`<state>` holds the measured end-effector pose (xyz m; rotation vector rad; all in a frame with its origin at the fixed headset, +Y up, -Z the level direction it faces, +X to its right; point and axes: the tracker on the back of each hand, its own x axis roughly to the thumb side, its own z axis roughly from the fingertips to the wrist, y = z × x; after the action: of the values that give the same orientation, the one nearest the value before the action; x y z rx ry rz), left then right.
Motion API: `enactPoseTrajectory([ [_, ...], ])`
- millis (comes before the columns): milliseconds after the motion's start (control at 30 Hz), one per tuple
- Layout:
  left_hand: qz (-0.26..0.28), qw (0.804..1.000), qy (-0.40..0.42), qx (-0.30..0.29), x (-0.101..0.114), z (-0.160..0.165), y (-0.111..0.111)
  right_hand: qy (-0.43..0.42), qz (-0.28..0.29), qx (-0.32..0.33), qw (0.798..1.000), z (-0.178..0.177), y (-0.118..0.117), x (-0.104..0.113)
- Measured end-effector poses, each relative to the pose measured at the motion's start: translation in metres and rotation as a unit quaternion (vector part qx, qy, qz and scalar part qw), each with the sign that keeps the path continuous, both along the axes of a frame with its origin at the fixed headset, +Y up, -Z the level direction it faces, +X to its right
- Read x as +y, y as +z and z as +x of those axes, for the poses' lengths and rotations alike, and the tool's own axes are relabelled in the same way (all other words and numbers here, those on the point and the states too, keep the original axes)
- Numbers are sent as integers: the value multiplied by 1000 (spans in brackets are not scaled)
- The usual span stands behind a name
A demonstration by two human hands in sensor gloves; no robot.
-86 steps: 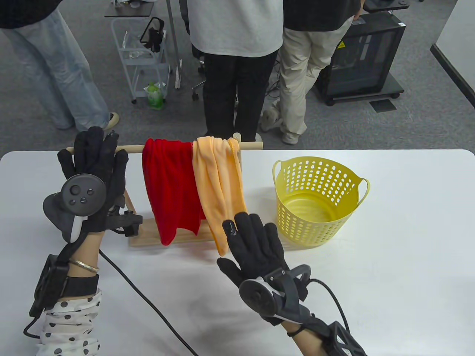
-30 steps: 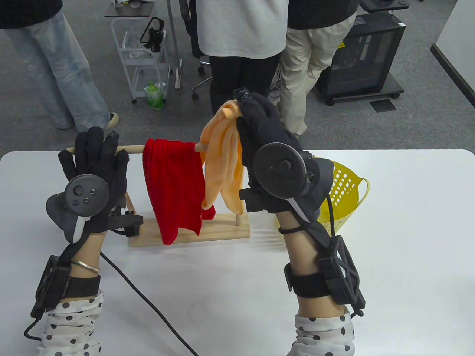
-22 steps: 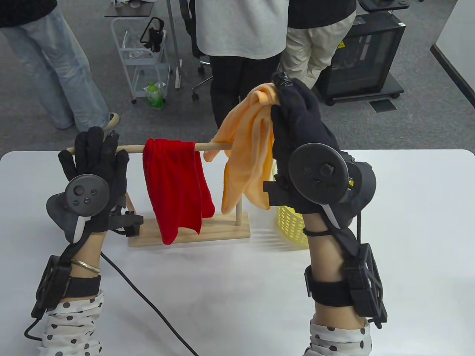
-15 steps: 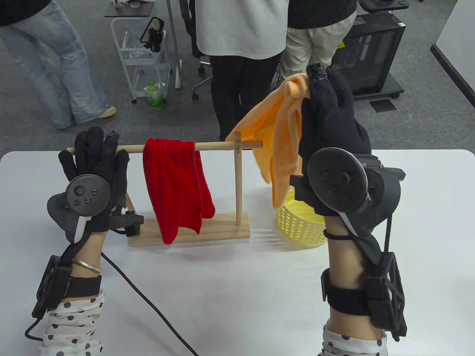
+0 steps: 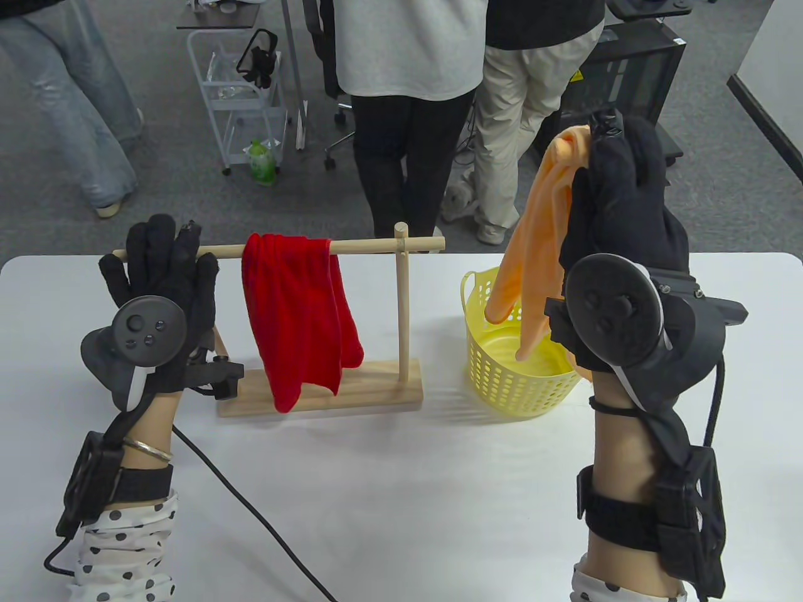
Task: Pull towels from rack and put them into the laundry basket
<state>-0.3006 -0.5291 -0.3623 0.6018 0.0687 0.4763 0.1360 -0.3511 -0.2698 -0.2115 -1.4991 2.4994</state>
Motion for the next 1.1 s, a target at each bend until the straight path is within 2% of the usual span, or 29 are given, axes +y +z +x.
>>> enactPoseTrajectory([
  [567,2,1000,1,-1,-1,0,0,18,-104,-26,994,4,-52,-69],
  [1100,4,1000,-1,0,-1,0,0,-4,-239,-2,971,11,-98,-155],
])
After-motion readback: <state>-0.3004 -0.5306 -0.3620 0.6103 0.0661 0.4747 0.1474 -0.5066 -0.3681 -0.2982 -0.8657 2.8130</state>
